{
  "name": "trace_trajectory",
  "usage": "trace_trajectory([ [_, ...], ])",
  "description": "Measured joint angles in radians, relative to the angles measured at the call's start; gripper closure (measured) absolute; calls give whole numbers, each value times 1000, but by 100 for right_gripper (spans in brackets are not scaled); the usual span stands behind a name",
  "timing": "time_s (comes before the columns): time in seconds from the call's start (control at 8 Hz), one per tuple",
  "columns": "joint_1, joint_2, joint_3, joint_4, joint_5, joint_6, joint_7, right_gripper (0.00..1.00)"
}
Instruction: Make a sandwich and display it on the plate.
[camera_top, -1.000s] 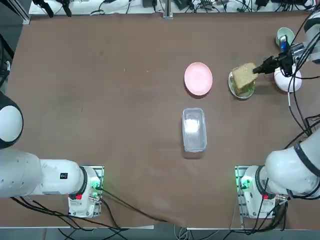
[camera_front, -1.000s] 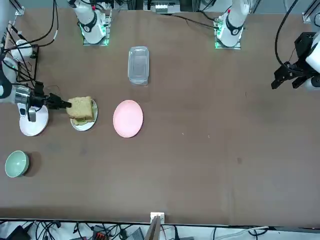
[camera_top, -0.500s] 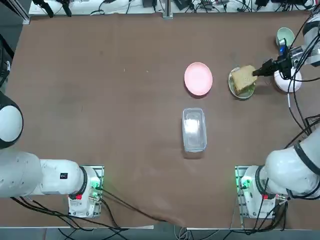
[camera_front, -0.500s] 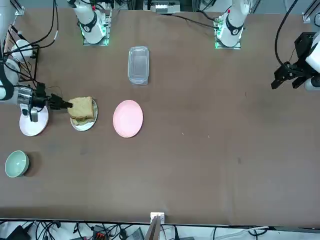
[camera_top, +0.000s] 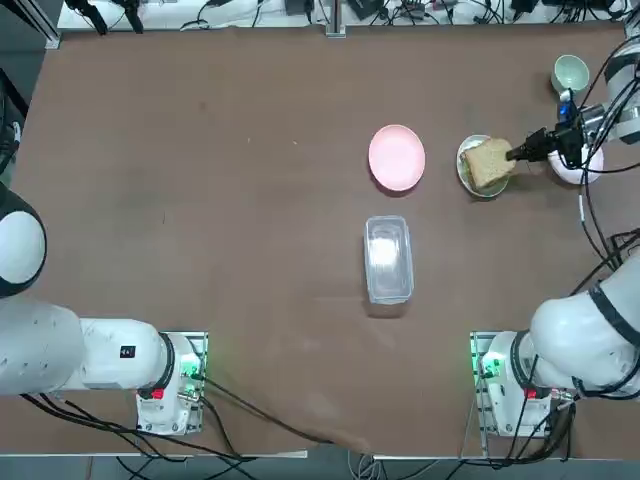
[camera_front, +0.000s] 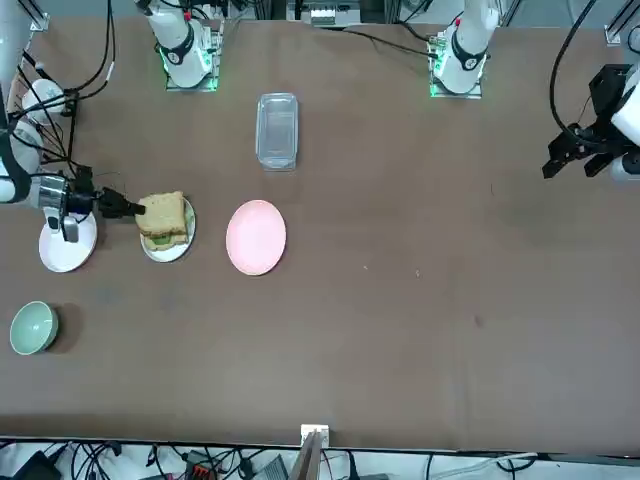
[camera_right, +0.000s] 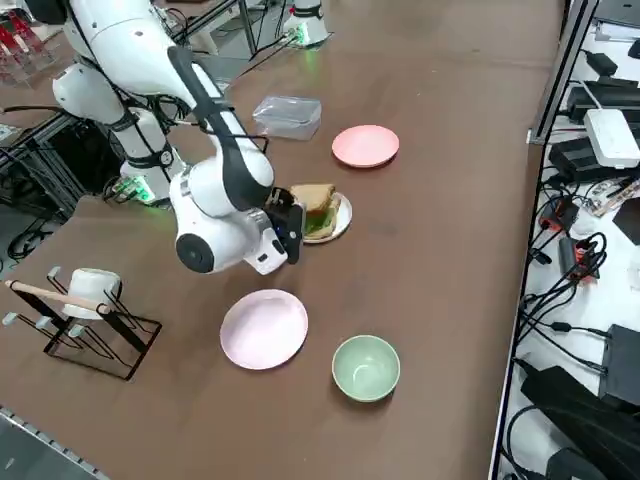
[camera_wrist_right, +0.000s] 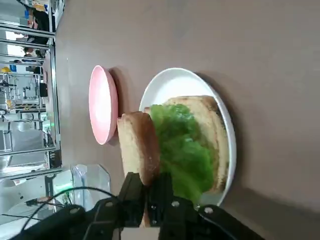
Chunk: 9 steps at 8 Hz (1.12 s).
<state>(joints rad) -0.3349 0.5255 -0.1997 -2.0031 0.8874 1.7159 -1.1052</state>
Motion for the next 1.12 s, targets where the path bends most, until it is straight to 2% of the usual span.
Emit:
trace_trajectory([
  [0.25,-3,16,0,7,1,0,-15,93],
  [1.0,-19,70,0,82,2,-39,-21,81],
  [1.12,-19,72,0,84,2,-40,-21,73],
])
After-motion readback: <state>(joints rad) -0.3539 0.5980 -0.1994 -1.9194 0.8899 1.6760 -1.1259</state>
